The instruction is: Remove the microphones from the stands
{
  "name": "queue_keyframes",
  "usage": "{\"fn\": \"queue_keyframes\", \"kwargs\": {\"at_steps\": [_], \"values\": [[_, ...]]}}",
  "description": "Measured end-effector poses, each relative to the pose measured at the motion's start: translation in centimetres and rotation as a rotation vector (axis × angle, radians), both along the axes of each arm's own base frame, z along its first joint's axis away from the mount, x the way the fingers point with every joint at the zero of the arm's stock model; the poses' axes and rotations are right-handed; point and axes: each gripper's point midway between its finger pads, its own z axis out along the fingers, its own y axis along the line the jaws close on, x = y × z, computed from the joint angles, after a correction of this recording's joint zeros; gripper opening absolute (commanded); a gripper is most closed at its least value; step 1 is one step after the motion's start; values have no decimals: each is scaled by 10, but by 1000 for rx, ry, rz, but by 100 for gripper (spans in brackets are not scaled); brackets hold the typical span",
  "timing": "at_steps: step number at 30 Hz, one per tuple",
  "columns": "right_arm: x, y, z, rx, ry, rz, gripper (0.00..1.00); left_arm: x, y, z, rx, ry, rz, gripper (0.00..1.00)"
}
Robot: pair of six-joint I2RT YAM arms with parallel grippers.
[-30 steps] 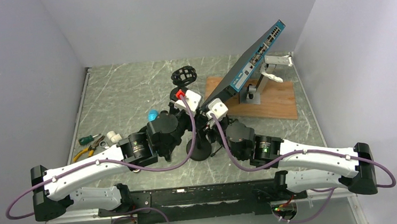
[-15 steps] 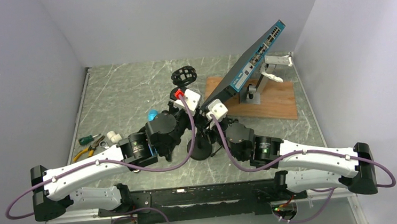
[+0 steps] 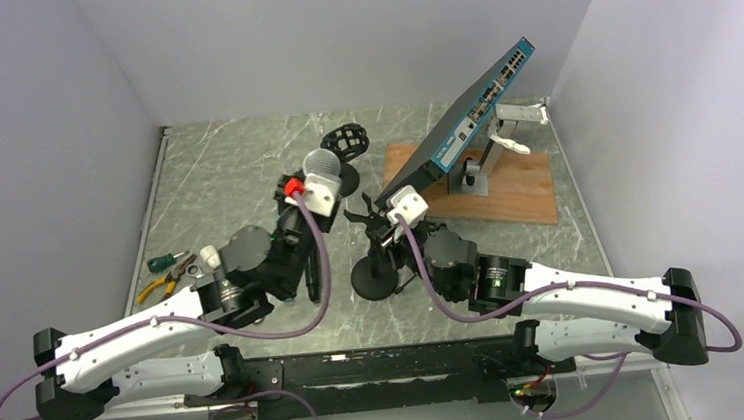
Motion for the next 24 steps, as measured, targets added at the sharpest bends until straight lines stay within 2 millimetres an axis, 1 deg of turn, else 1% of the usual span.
{"fn": "queue_keyframes", "kwargs": {"at_steps": [2, 4, 6, 8, 11, 13, 16, 18, 19, 21, 23, 24], "values": [[0, -1, 0, 4, -2, 0, 0, 1, 19, 15, -20, -63, 54, 0], [-1, -2, 0, 9, -3, 0, 0, 7, 34, 22, -32, -99, 114, 0], [-1, -4, 1, 13, -5, 0, 0, 19, 47, 24, -29, -109, 182, 0], [-2, -6, 1, 16, -6, 0, 0, 37, 61, 17, -10, -92, 264, 0], [-3, -10, 2, 24, -8, 1, 0, 68, 76, -4, 30, -23, 369, 0], [-5, -13, 2, 31, -10, 1, 0, 94, 88, -22, 53, 63, 434, 0], [-6, -16, 2, 34, -11, 2, 0, 125, 114, -42, 54, 185, 525, 0], [-6, -16, 2, 35, -11, 2, 0, 140, 130, -54, 44, 271, 576, 0], [-6, -16, 2, 34, -11, 3, 0, 146, 136, -59, 30, 311, 588, 0], [-7, -15, 2, 34, -11, 10, 0, 153, 149, -79, -11, 403, 589, 0], [-7, -14, 2, 36, -11, 18, 0, 151, 162, -107, -46, 503, 585, 0], [-8, -13, 2, 37, -11, 24, 0, 147, 172, -128, -63, 566, 589, 0]]}}
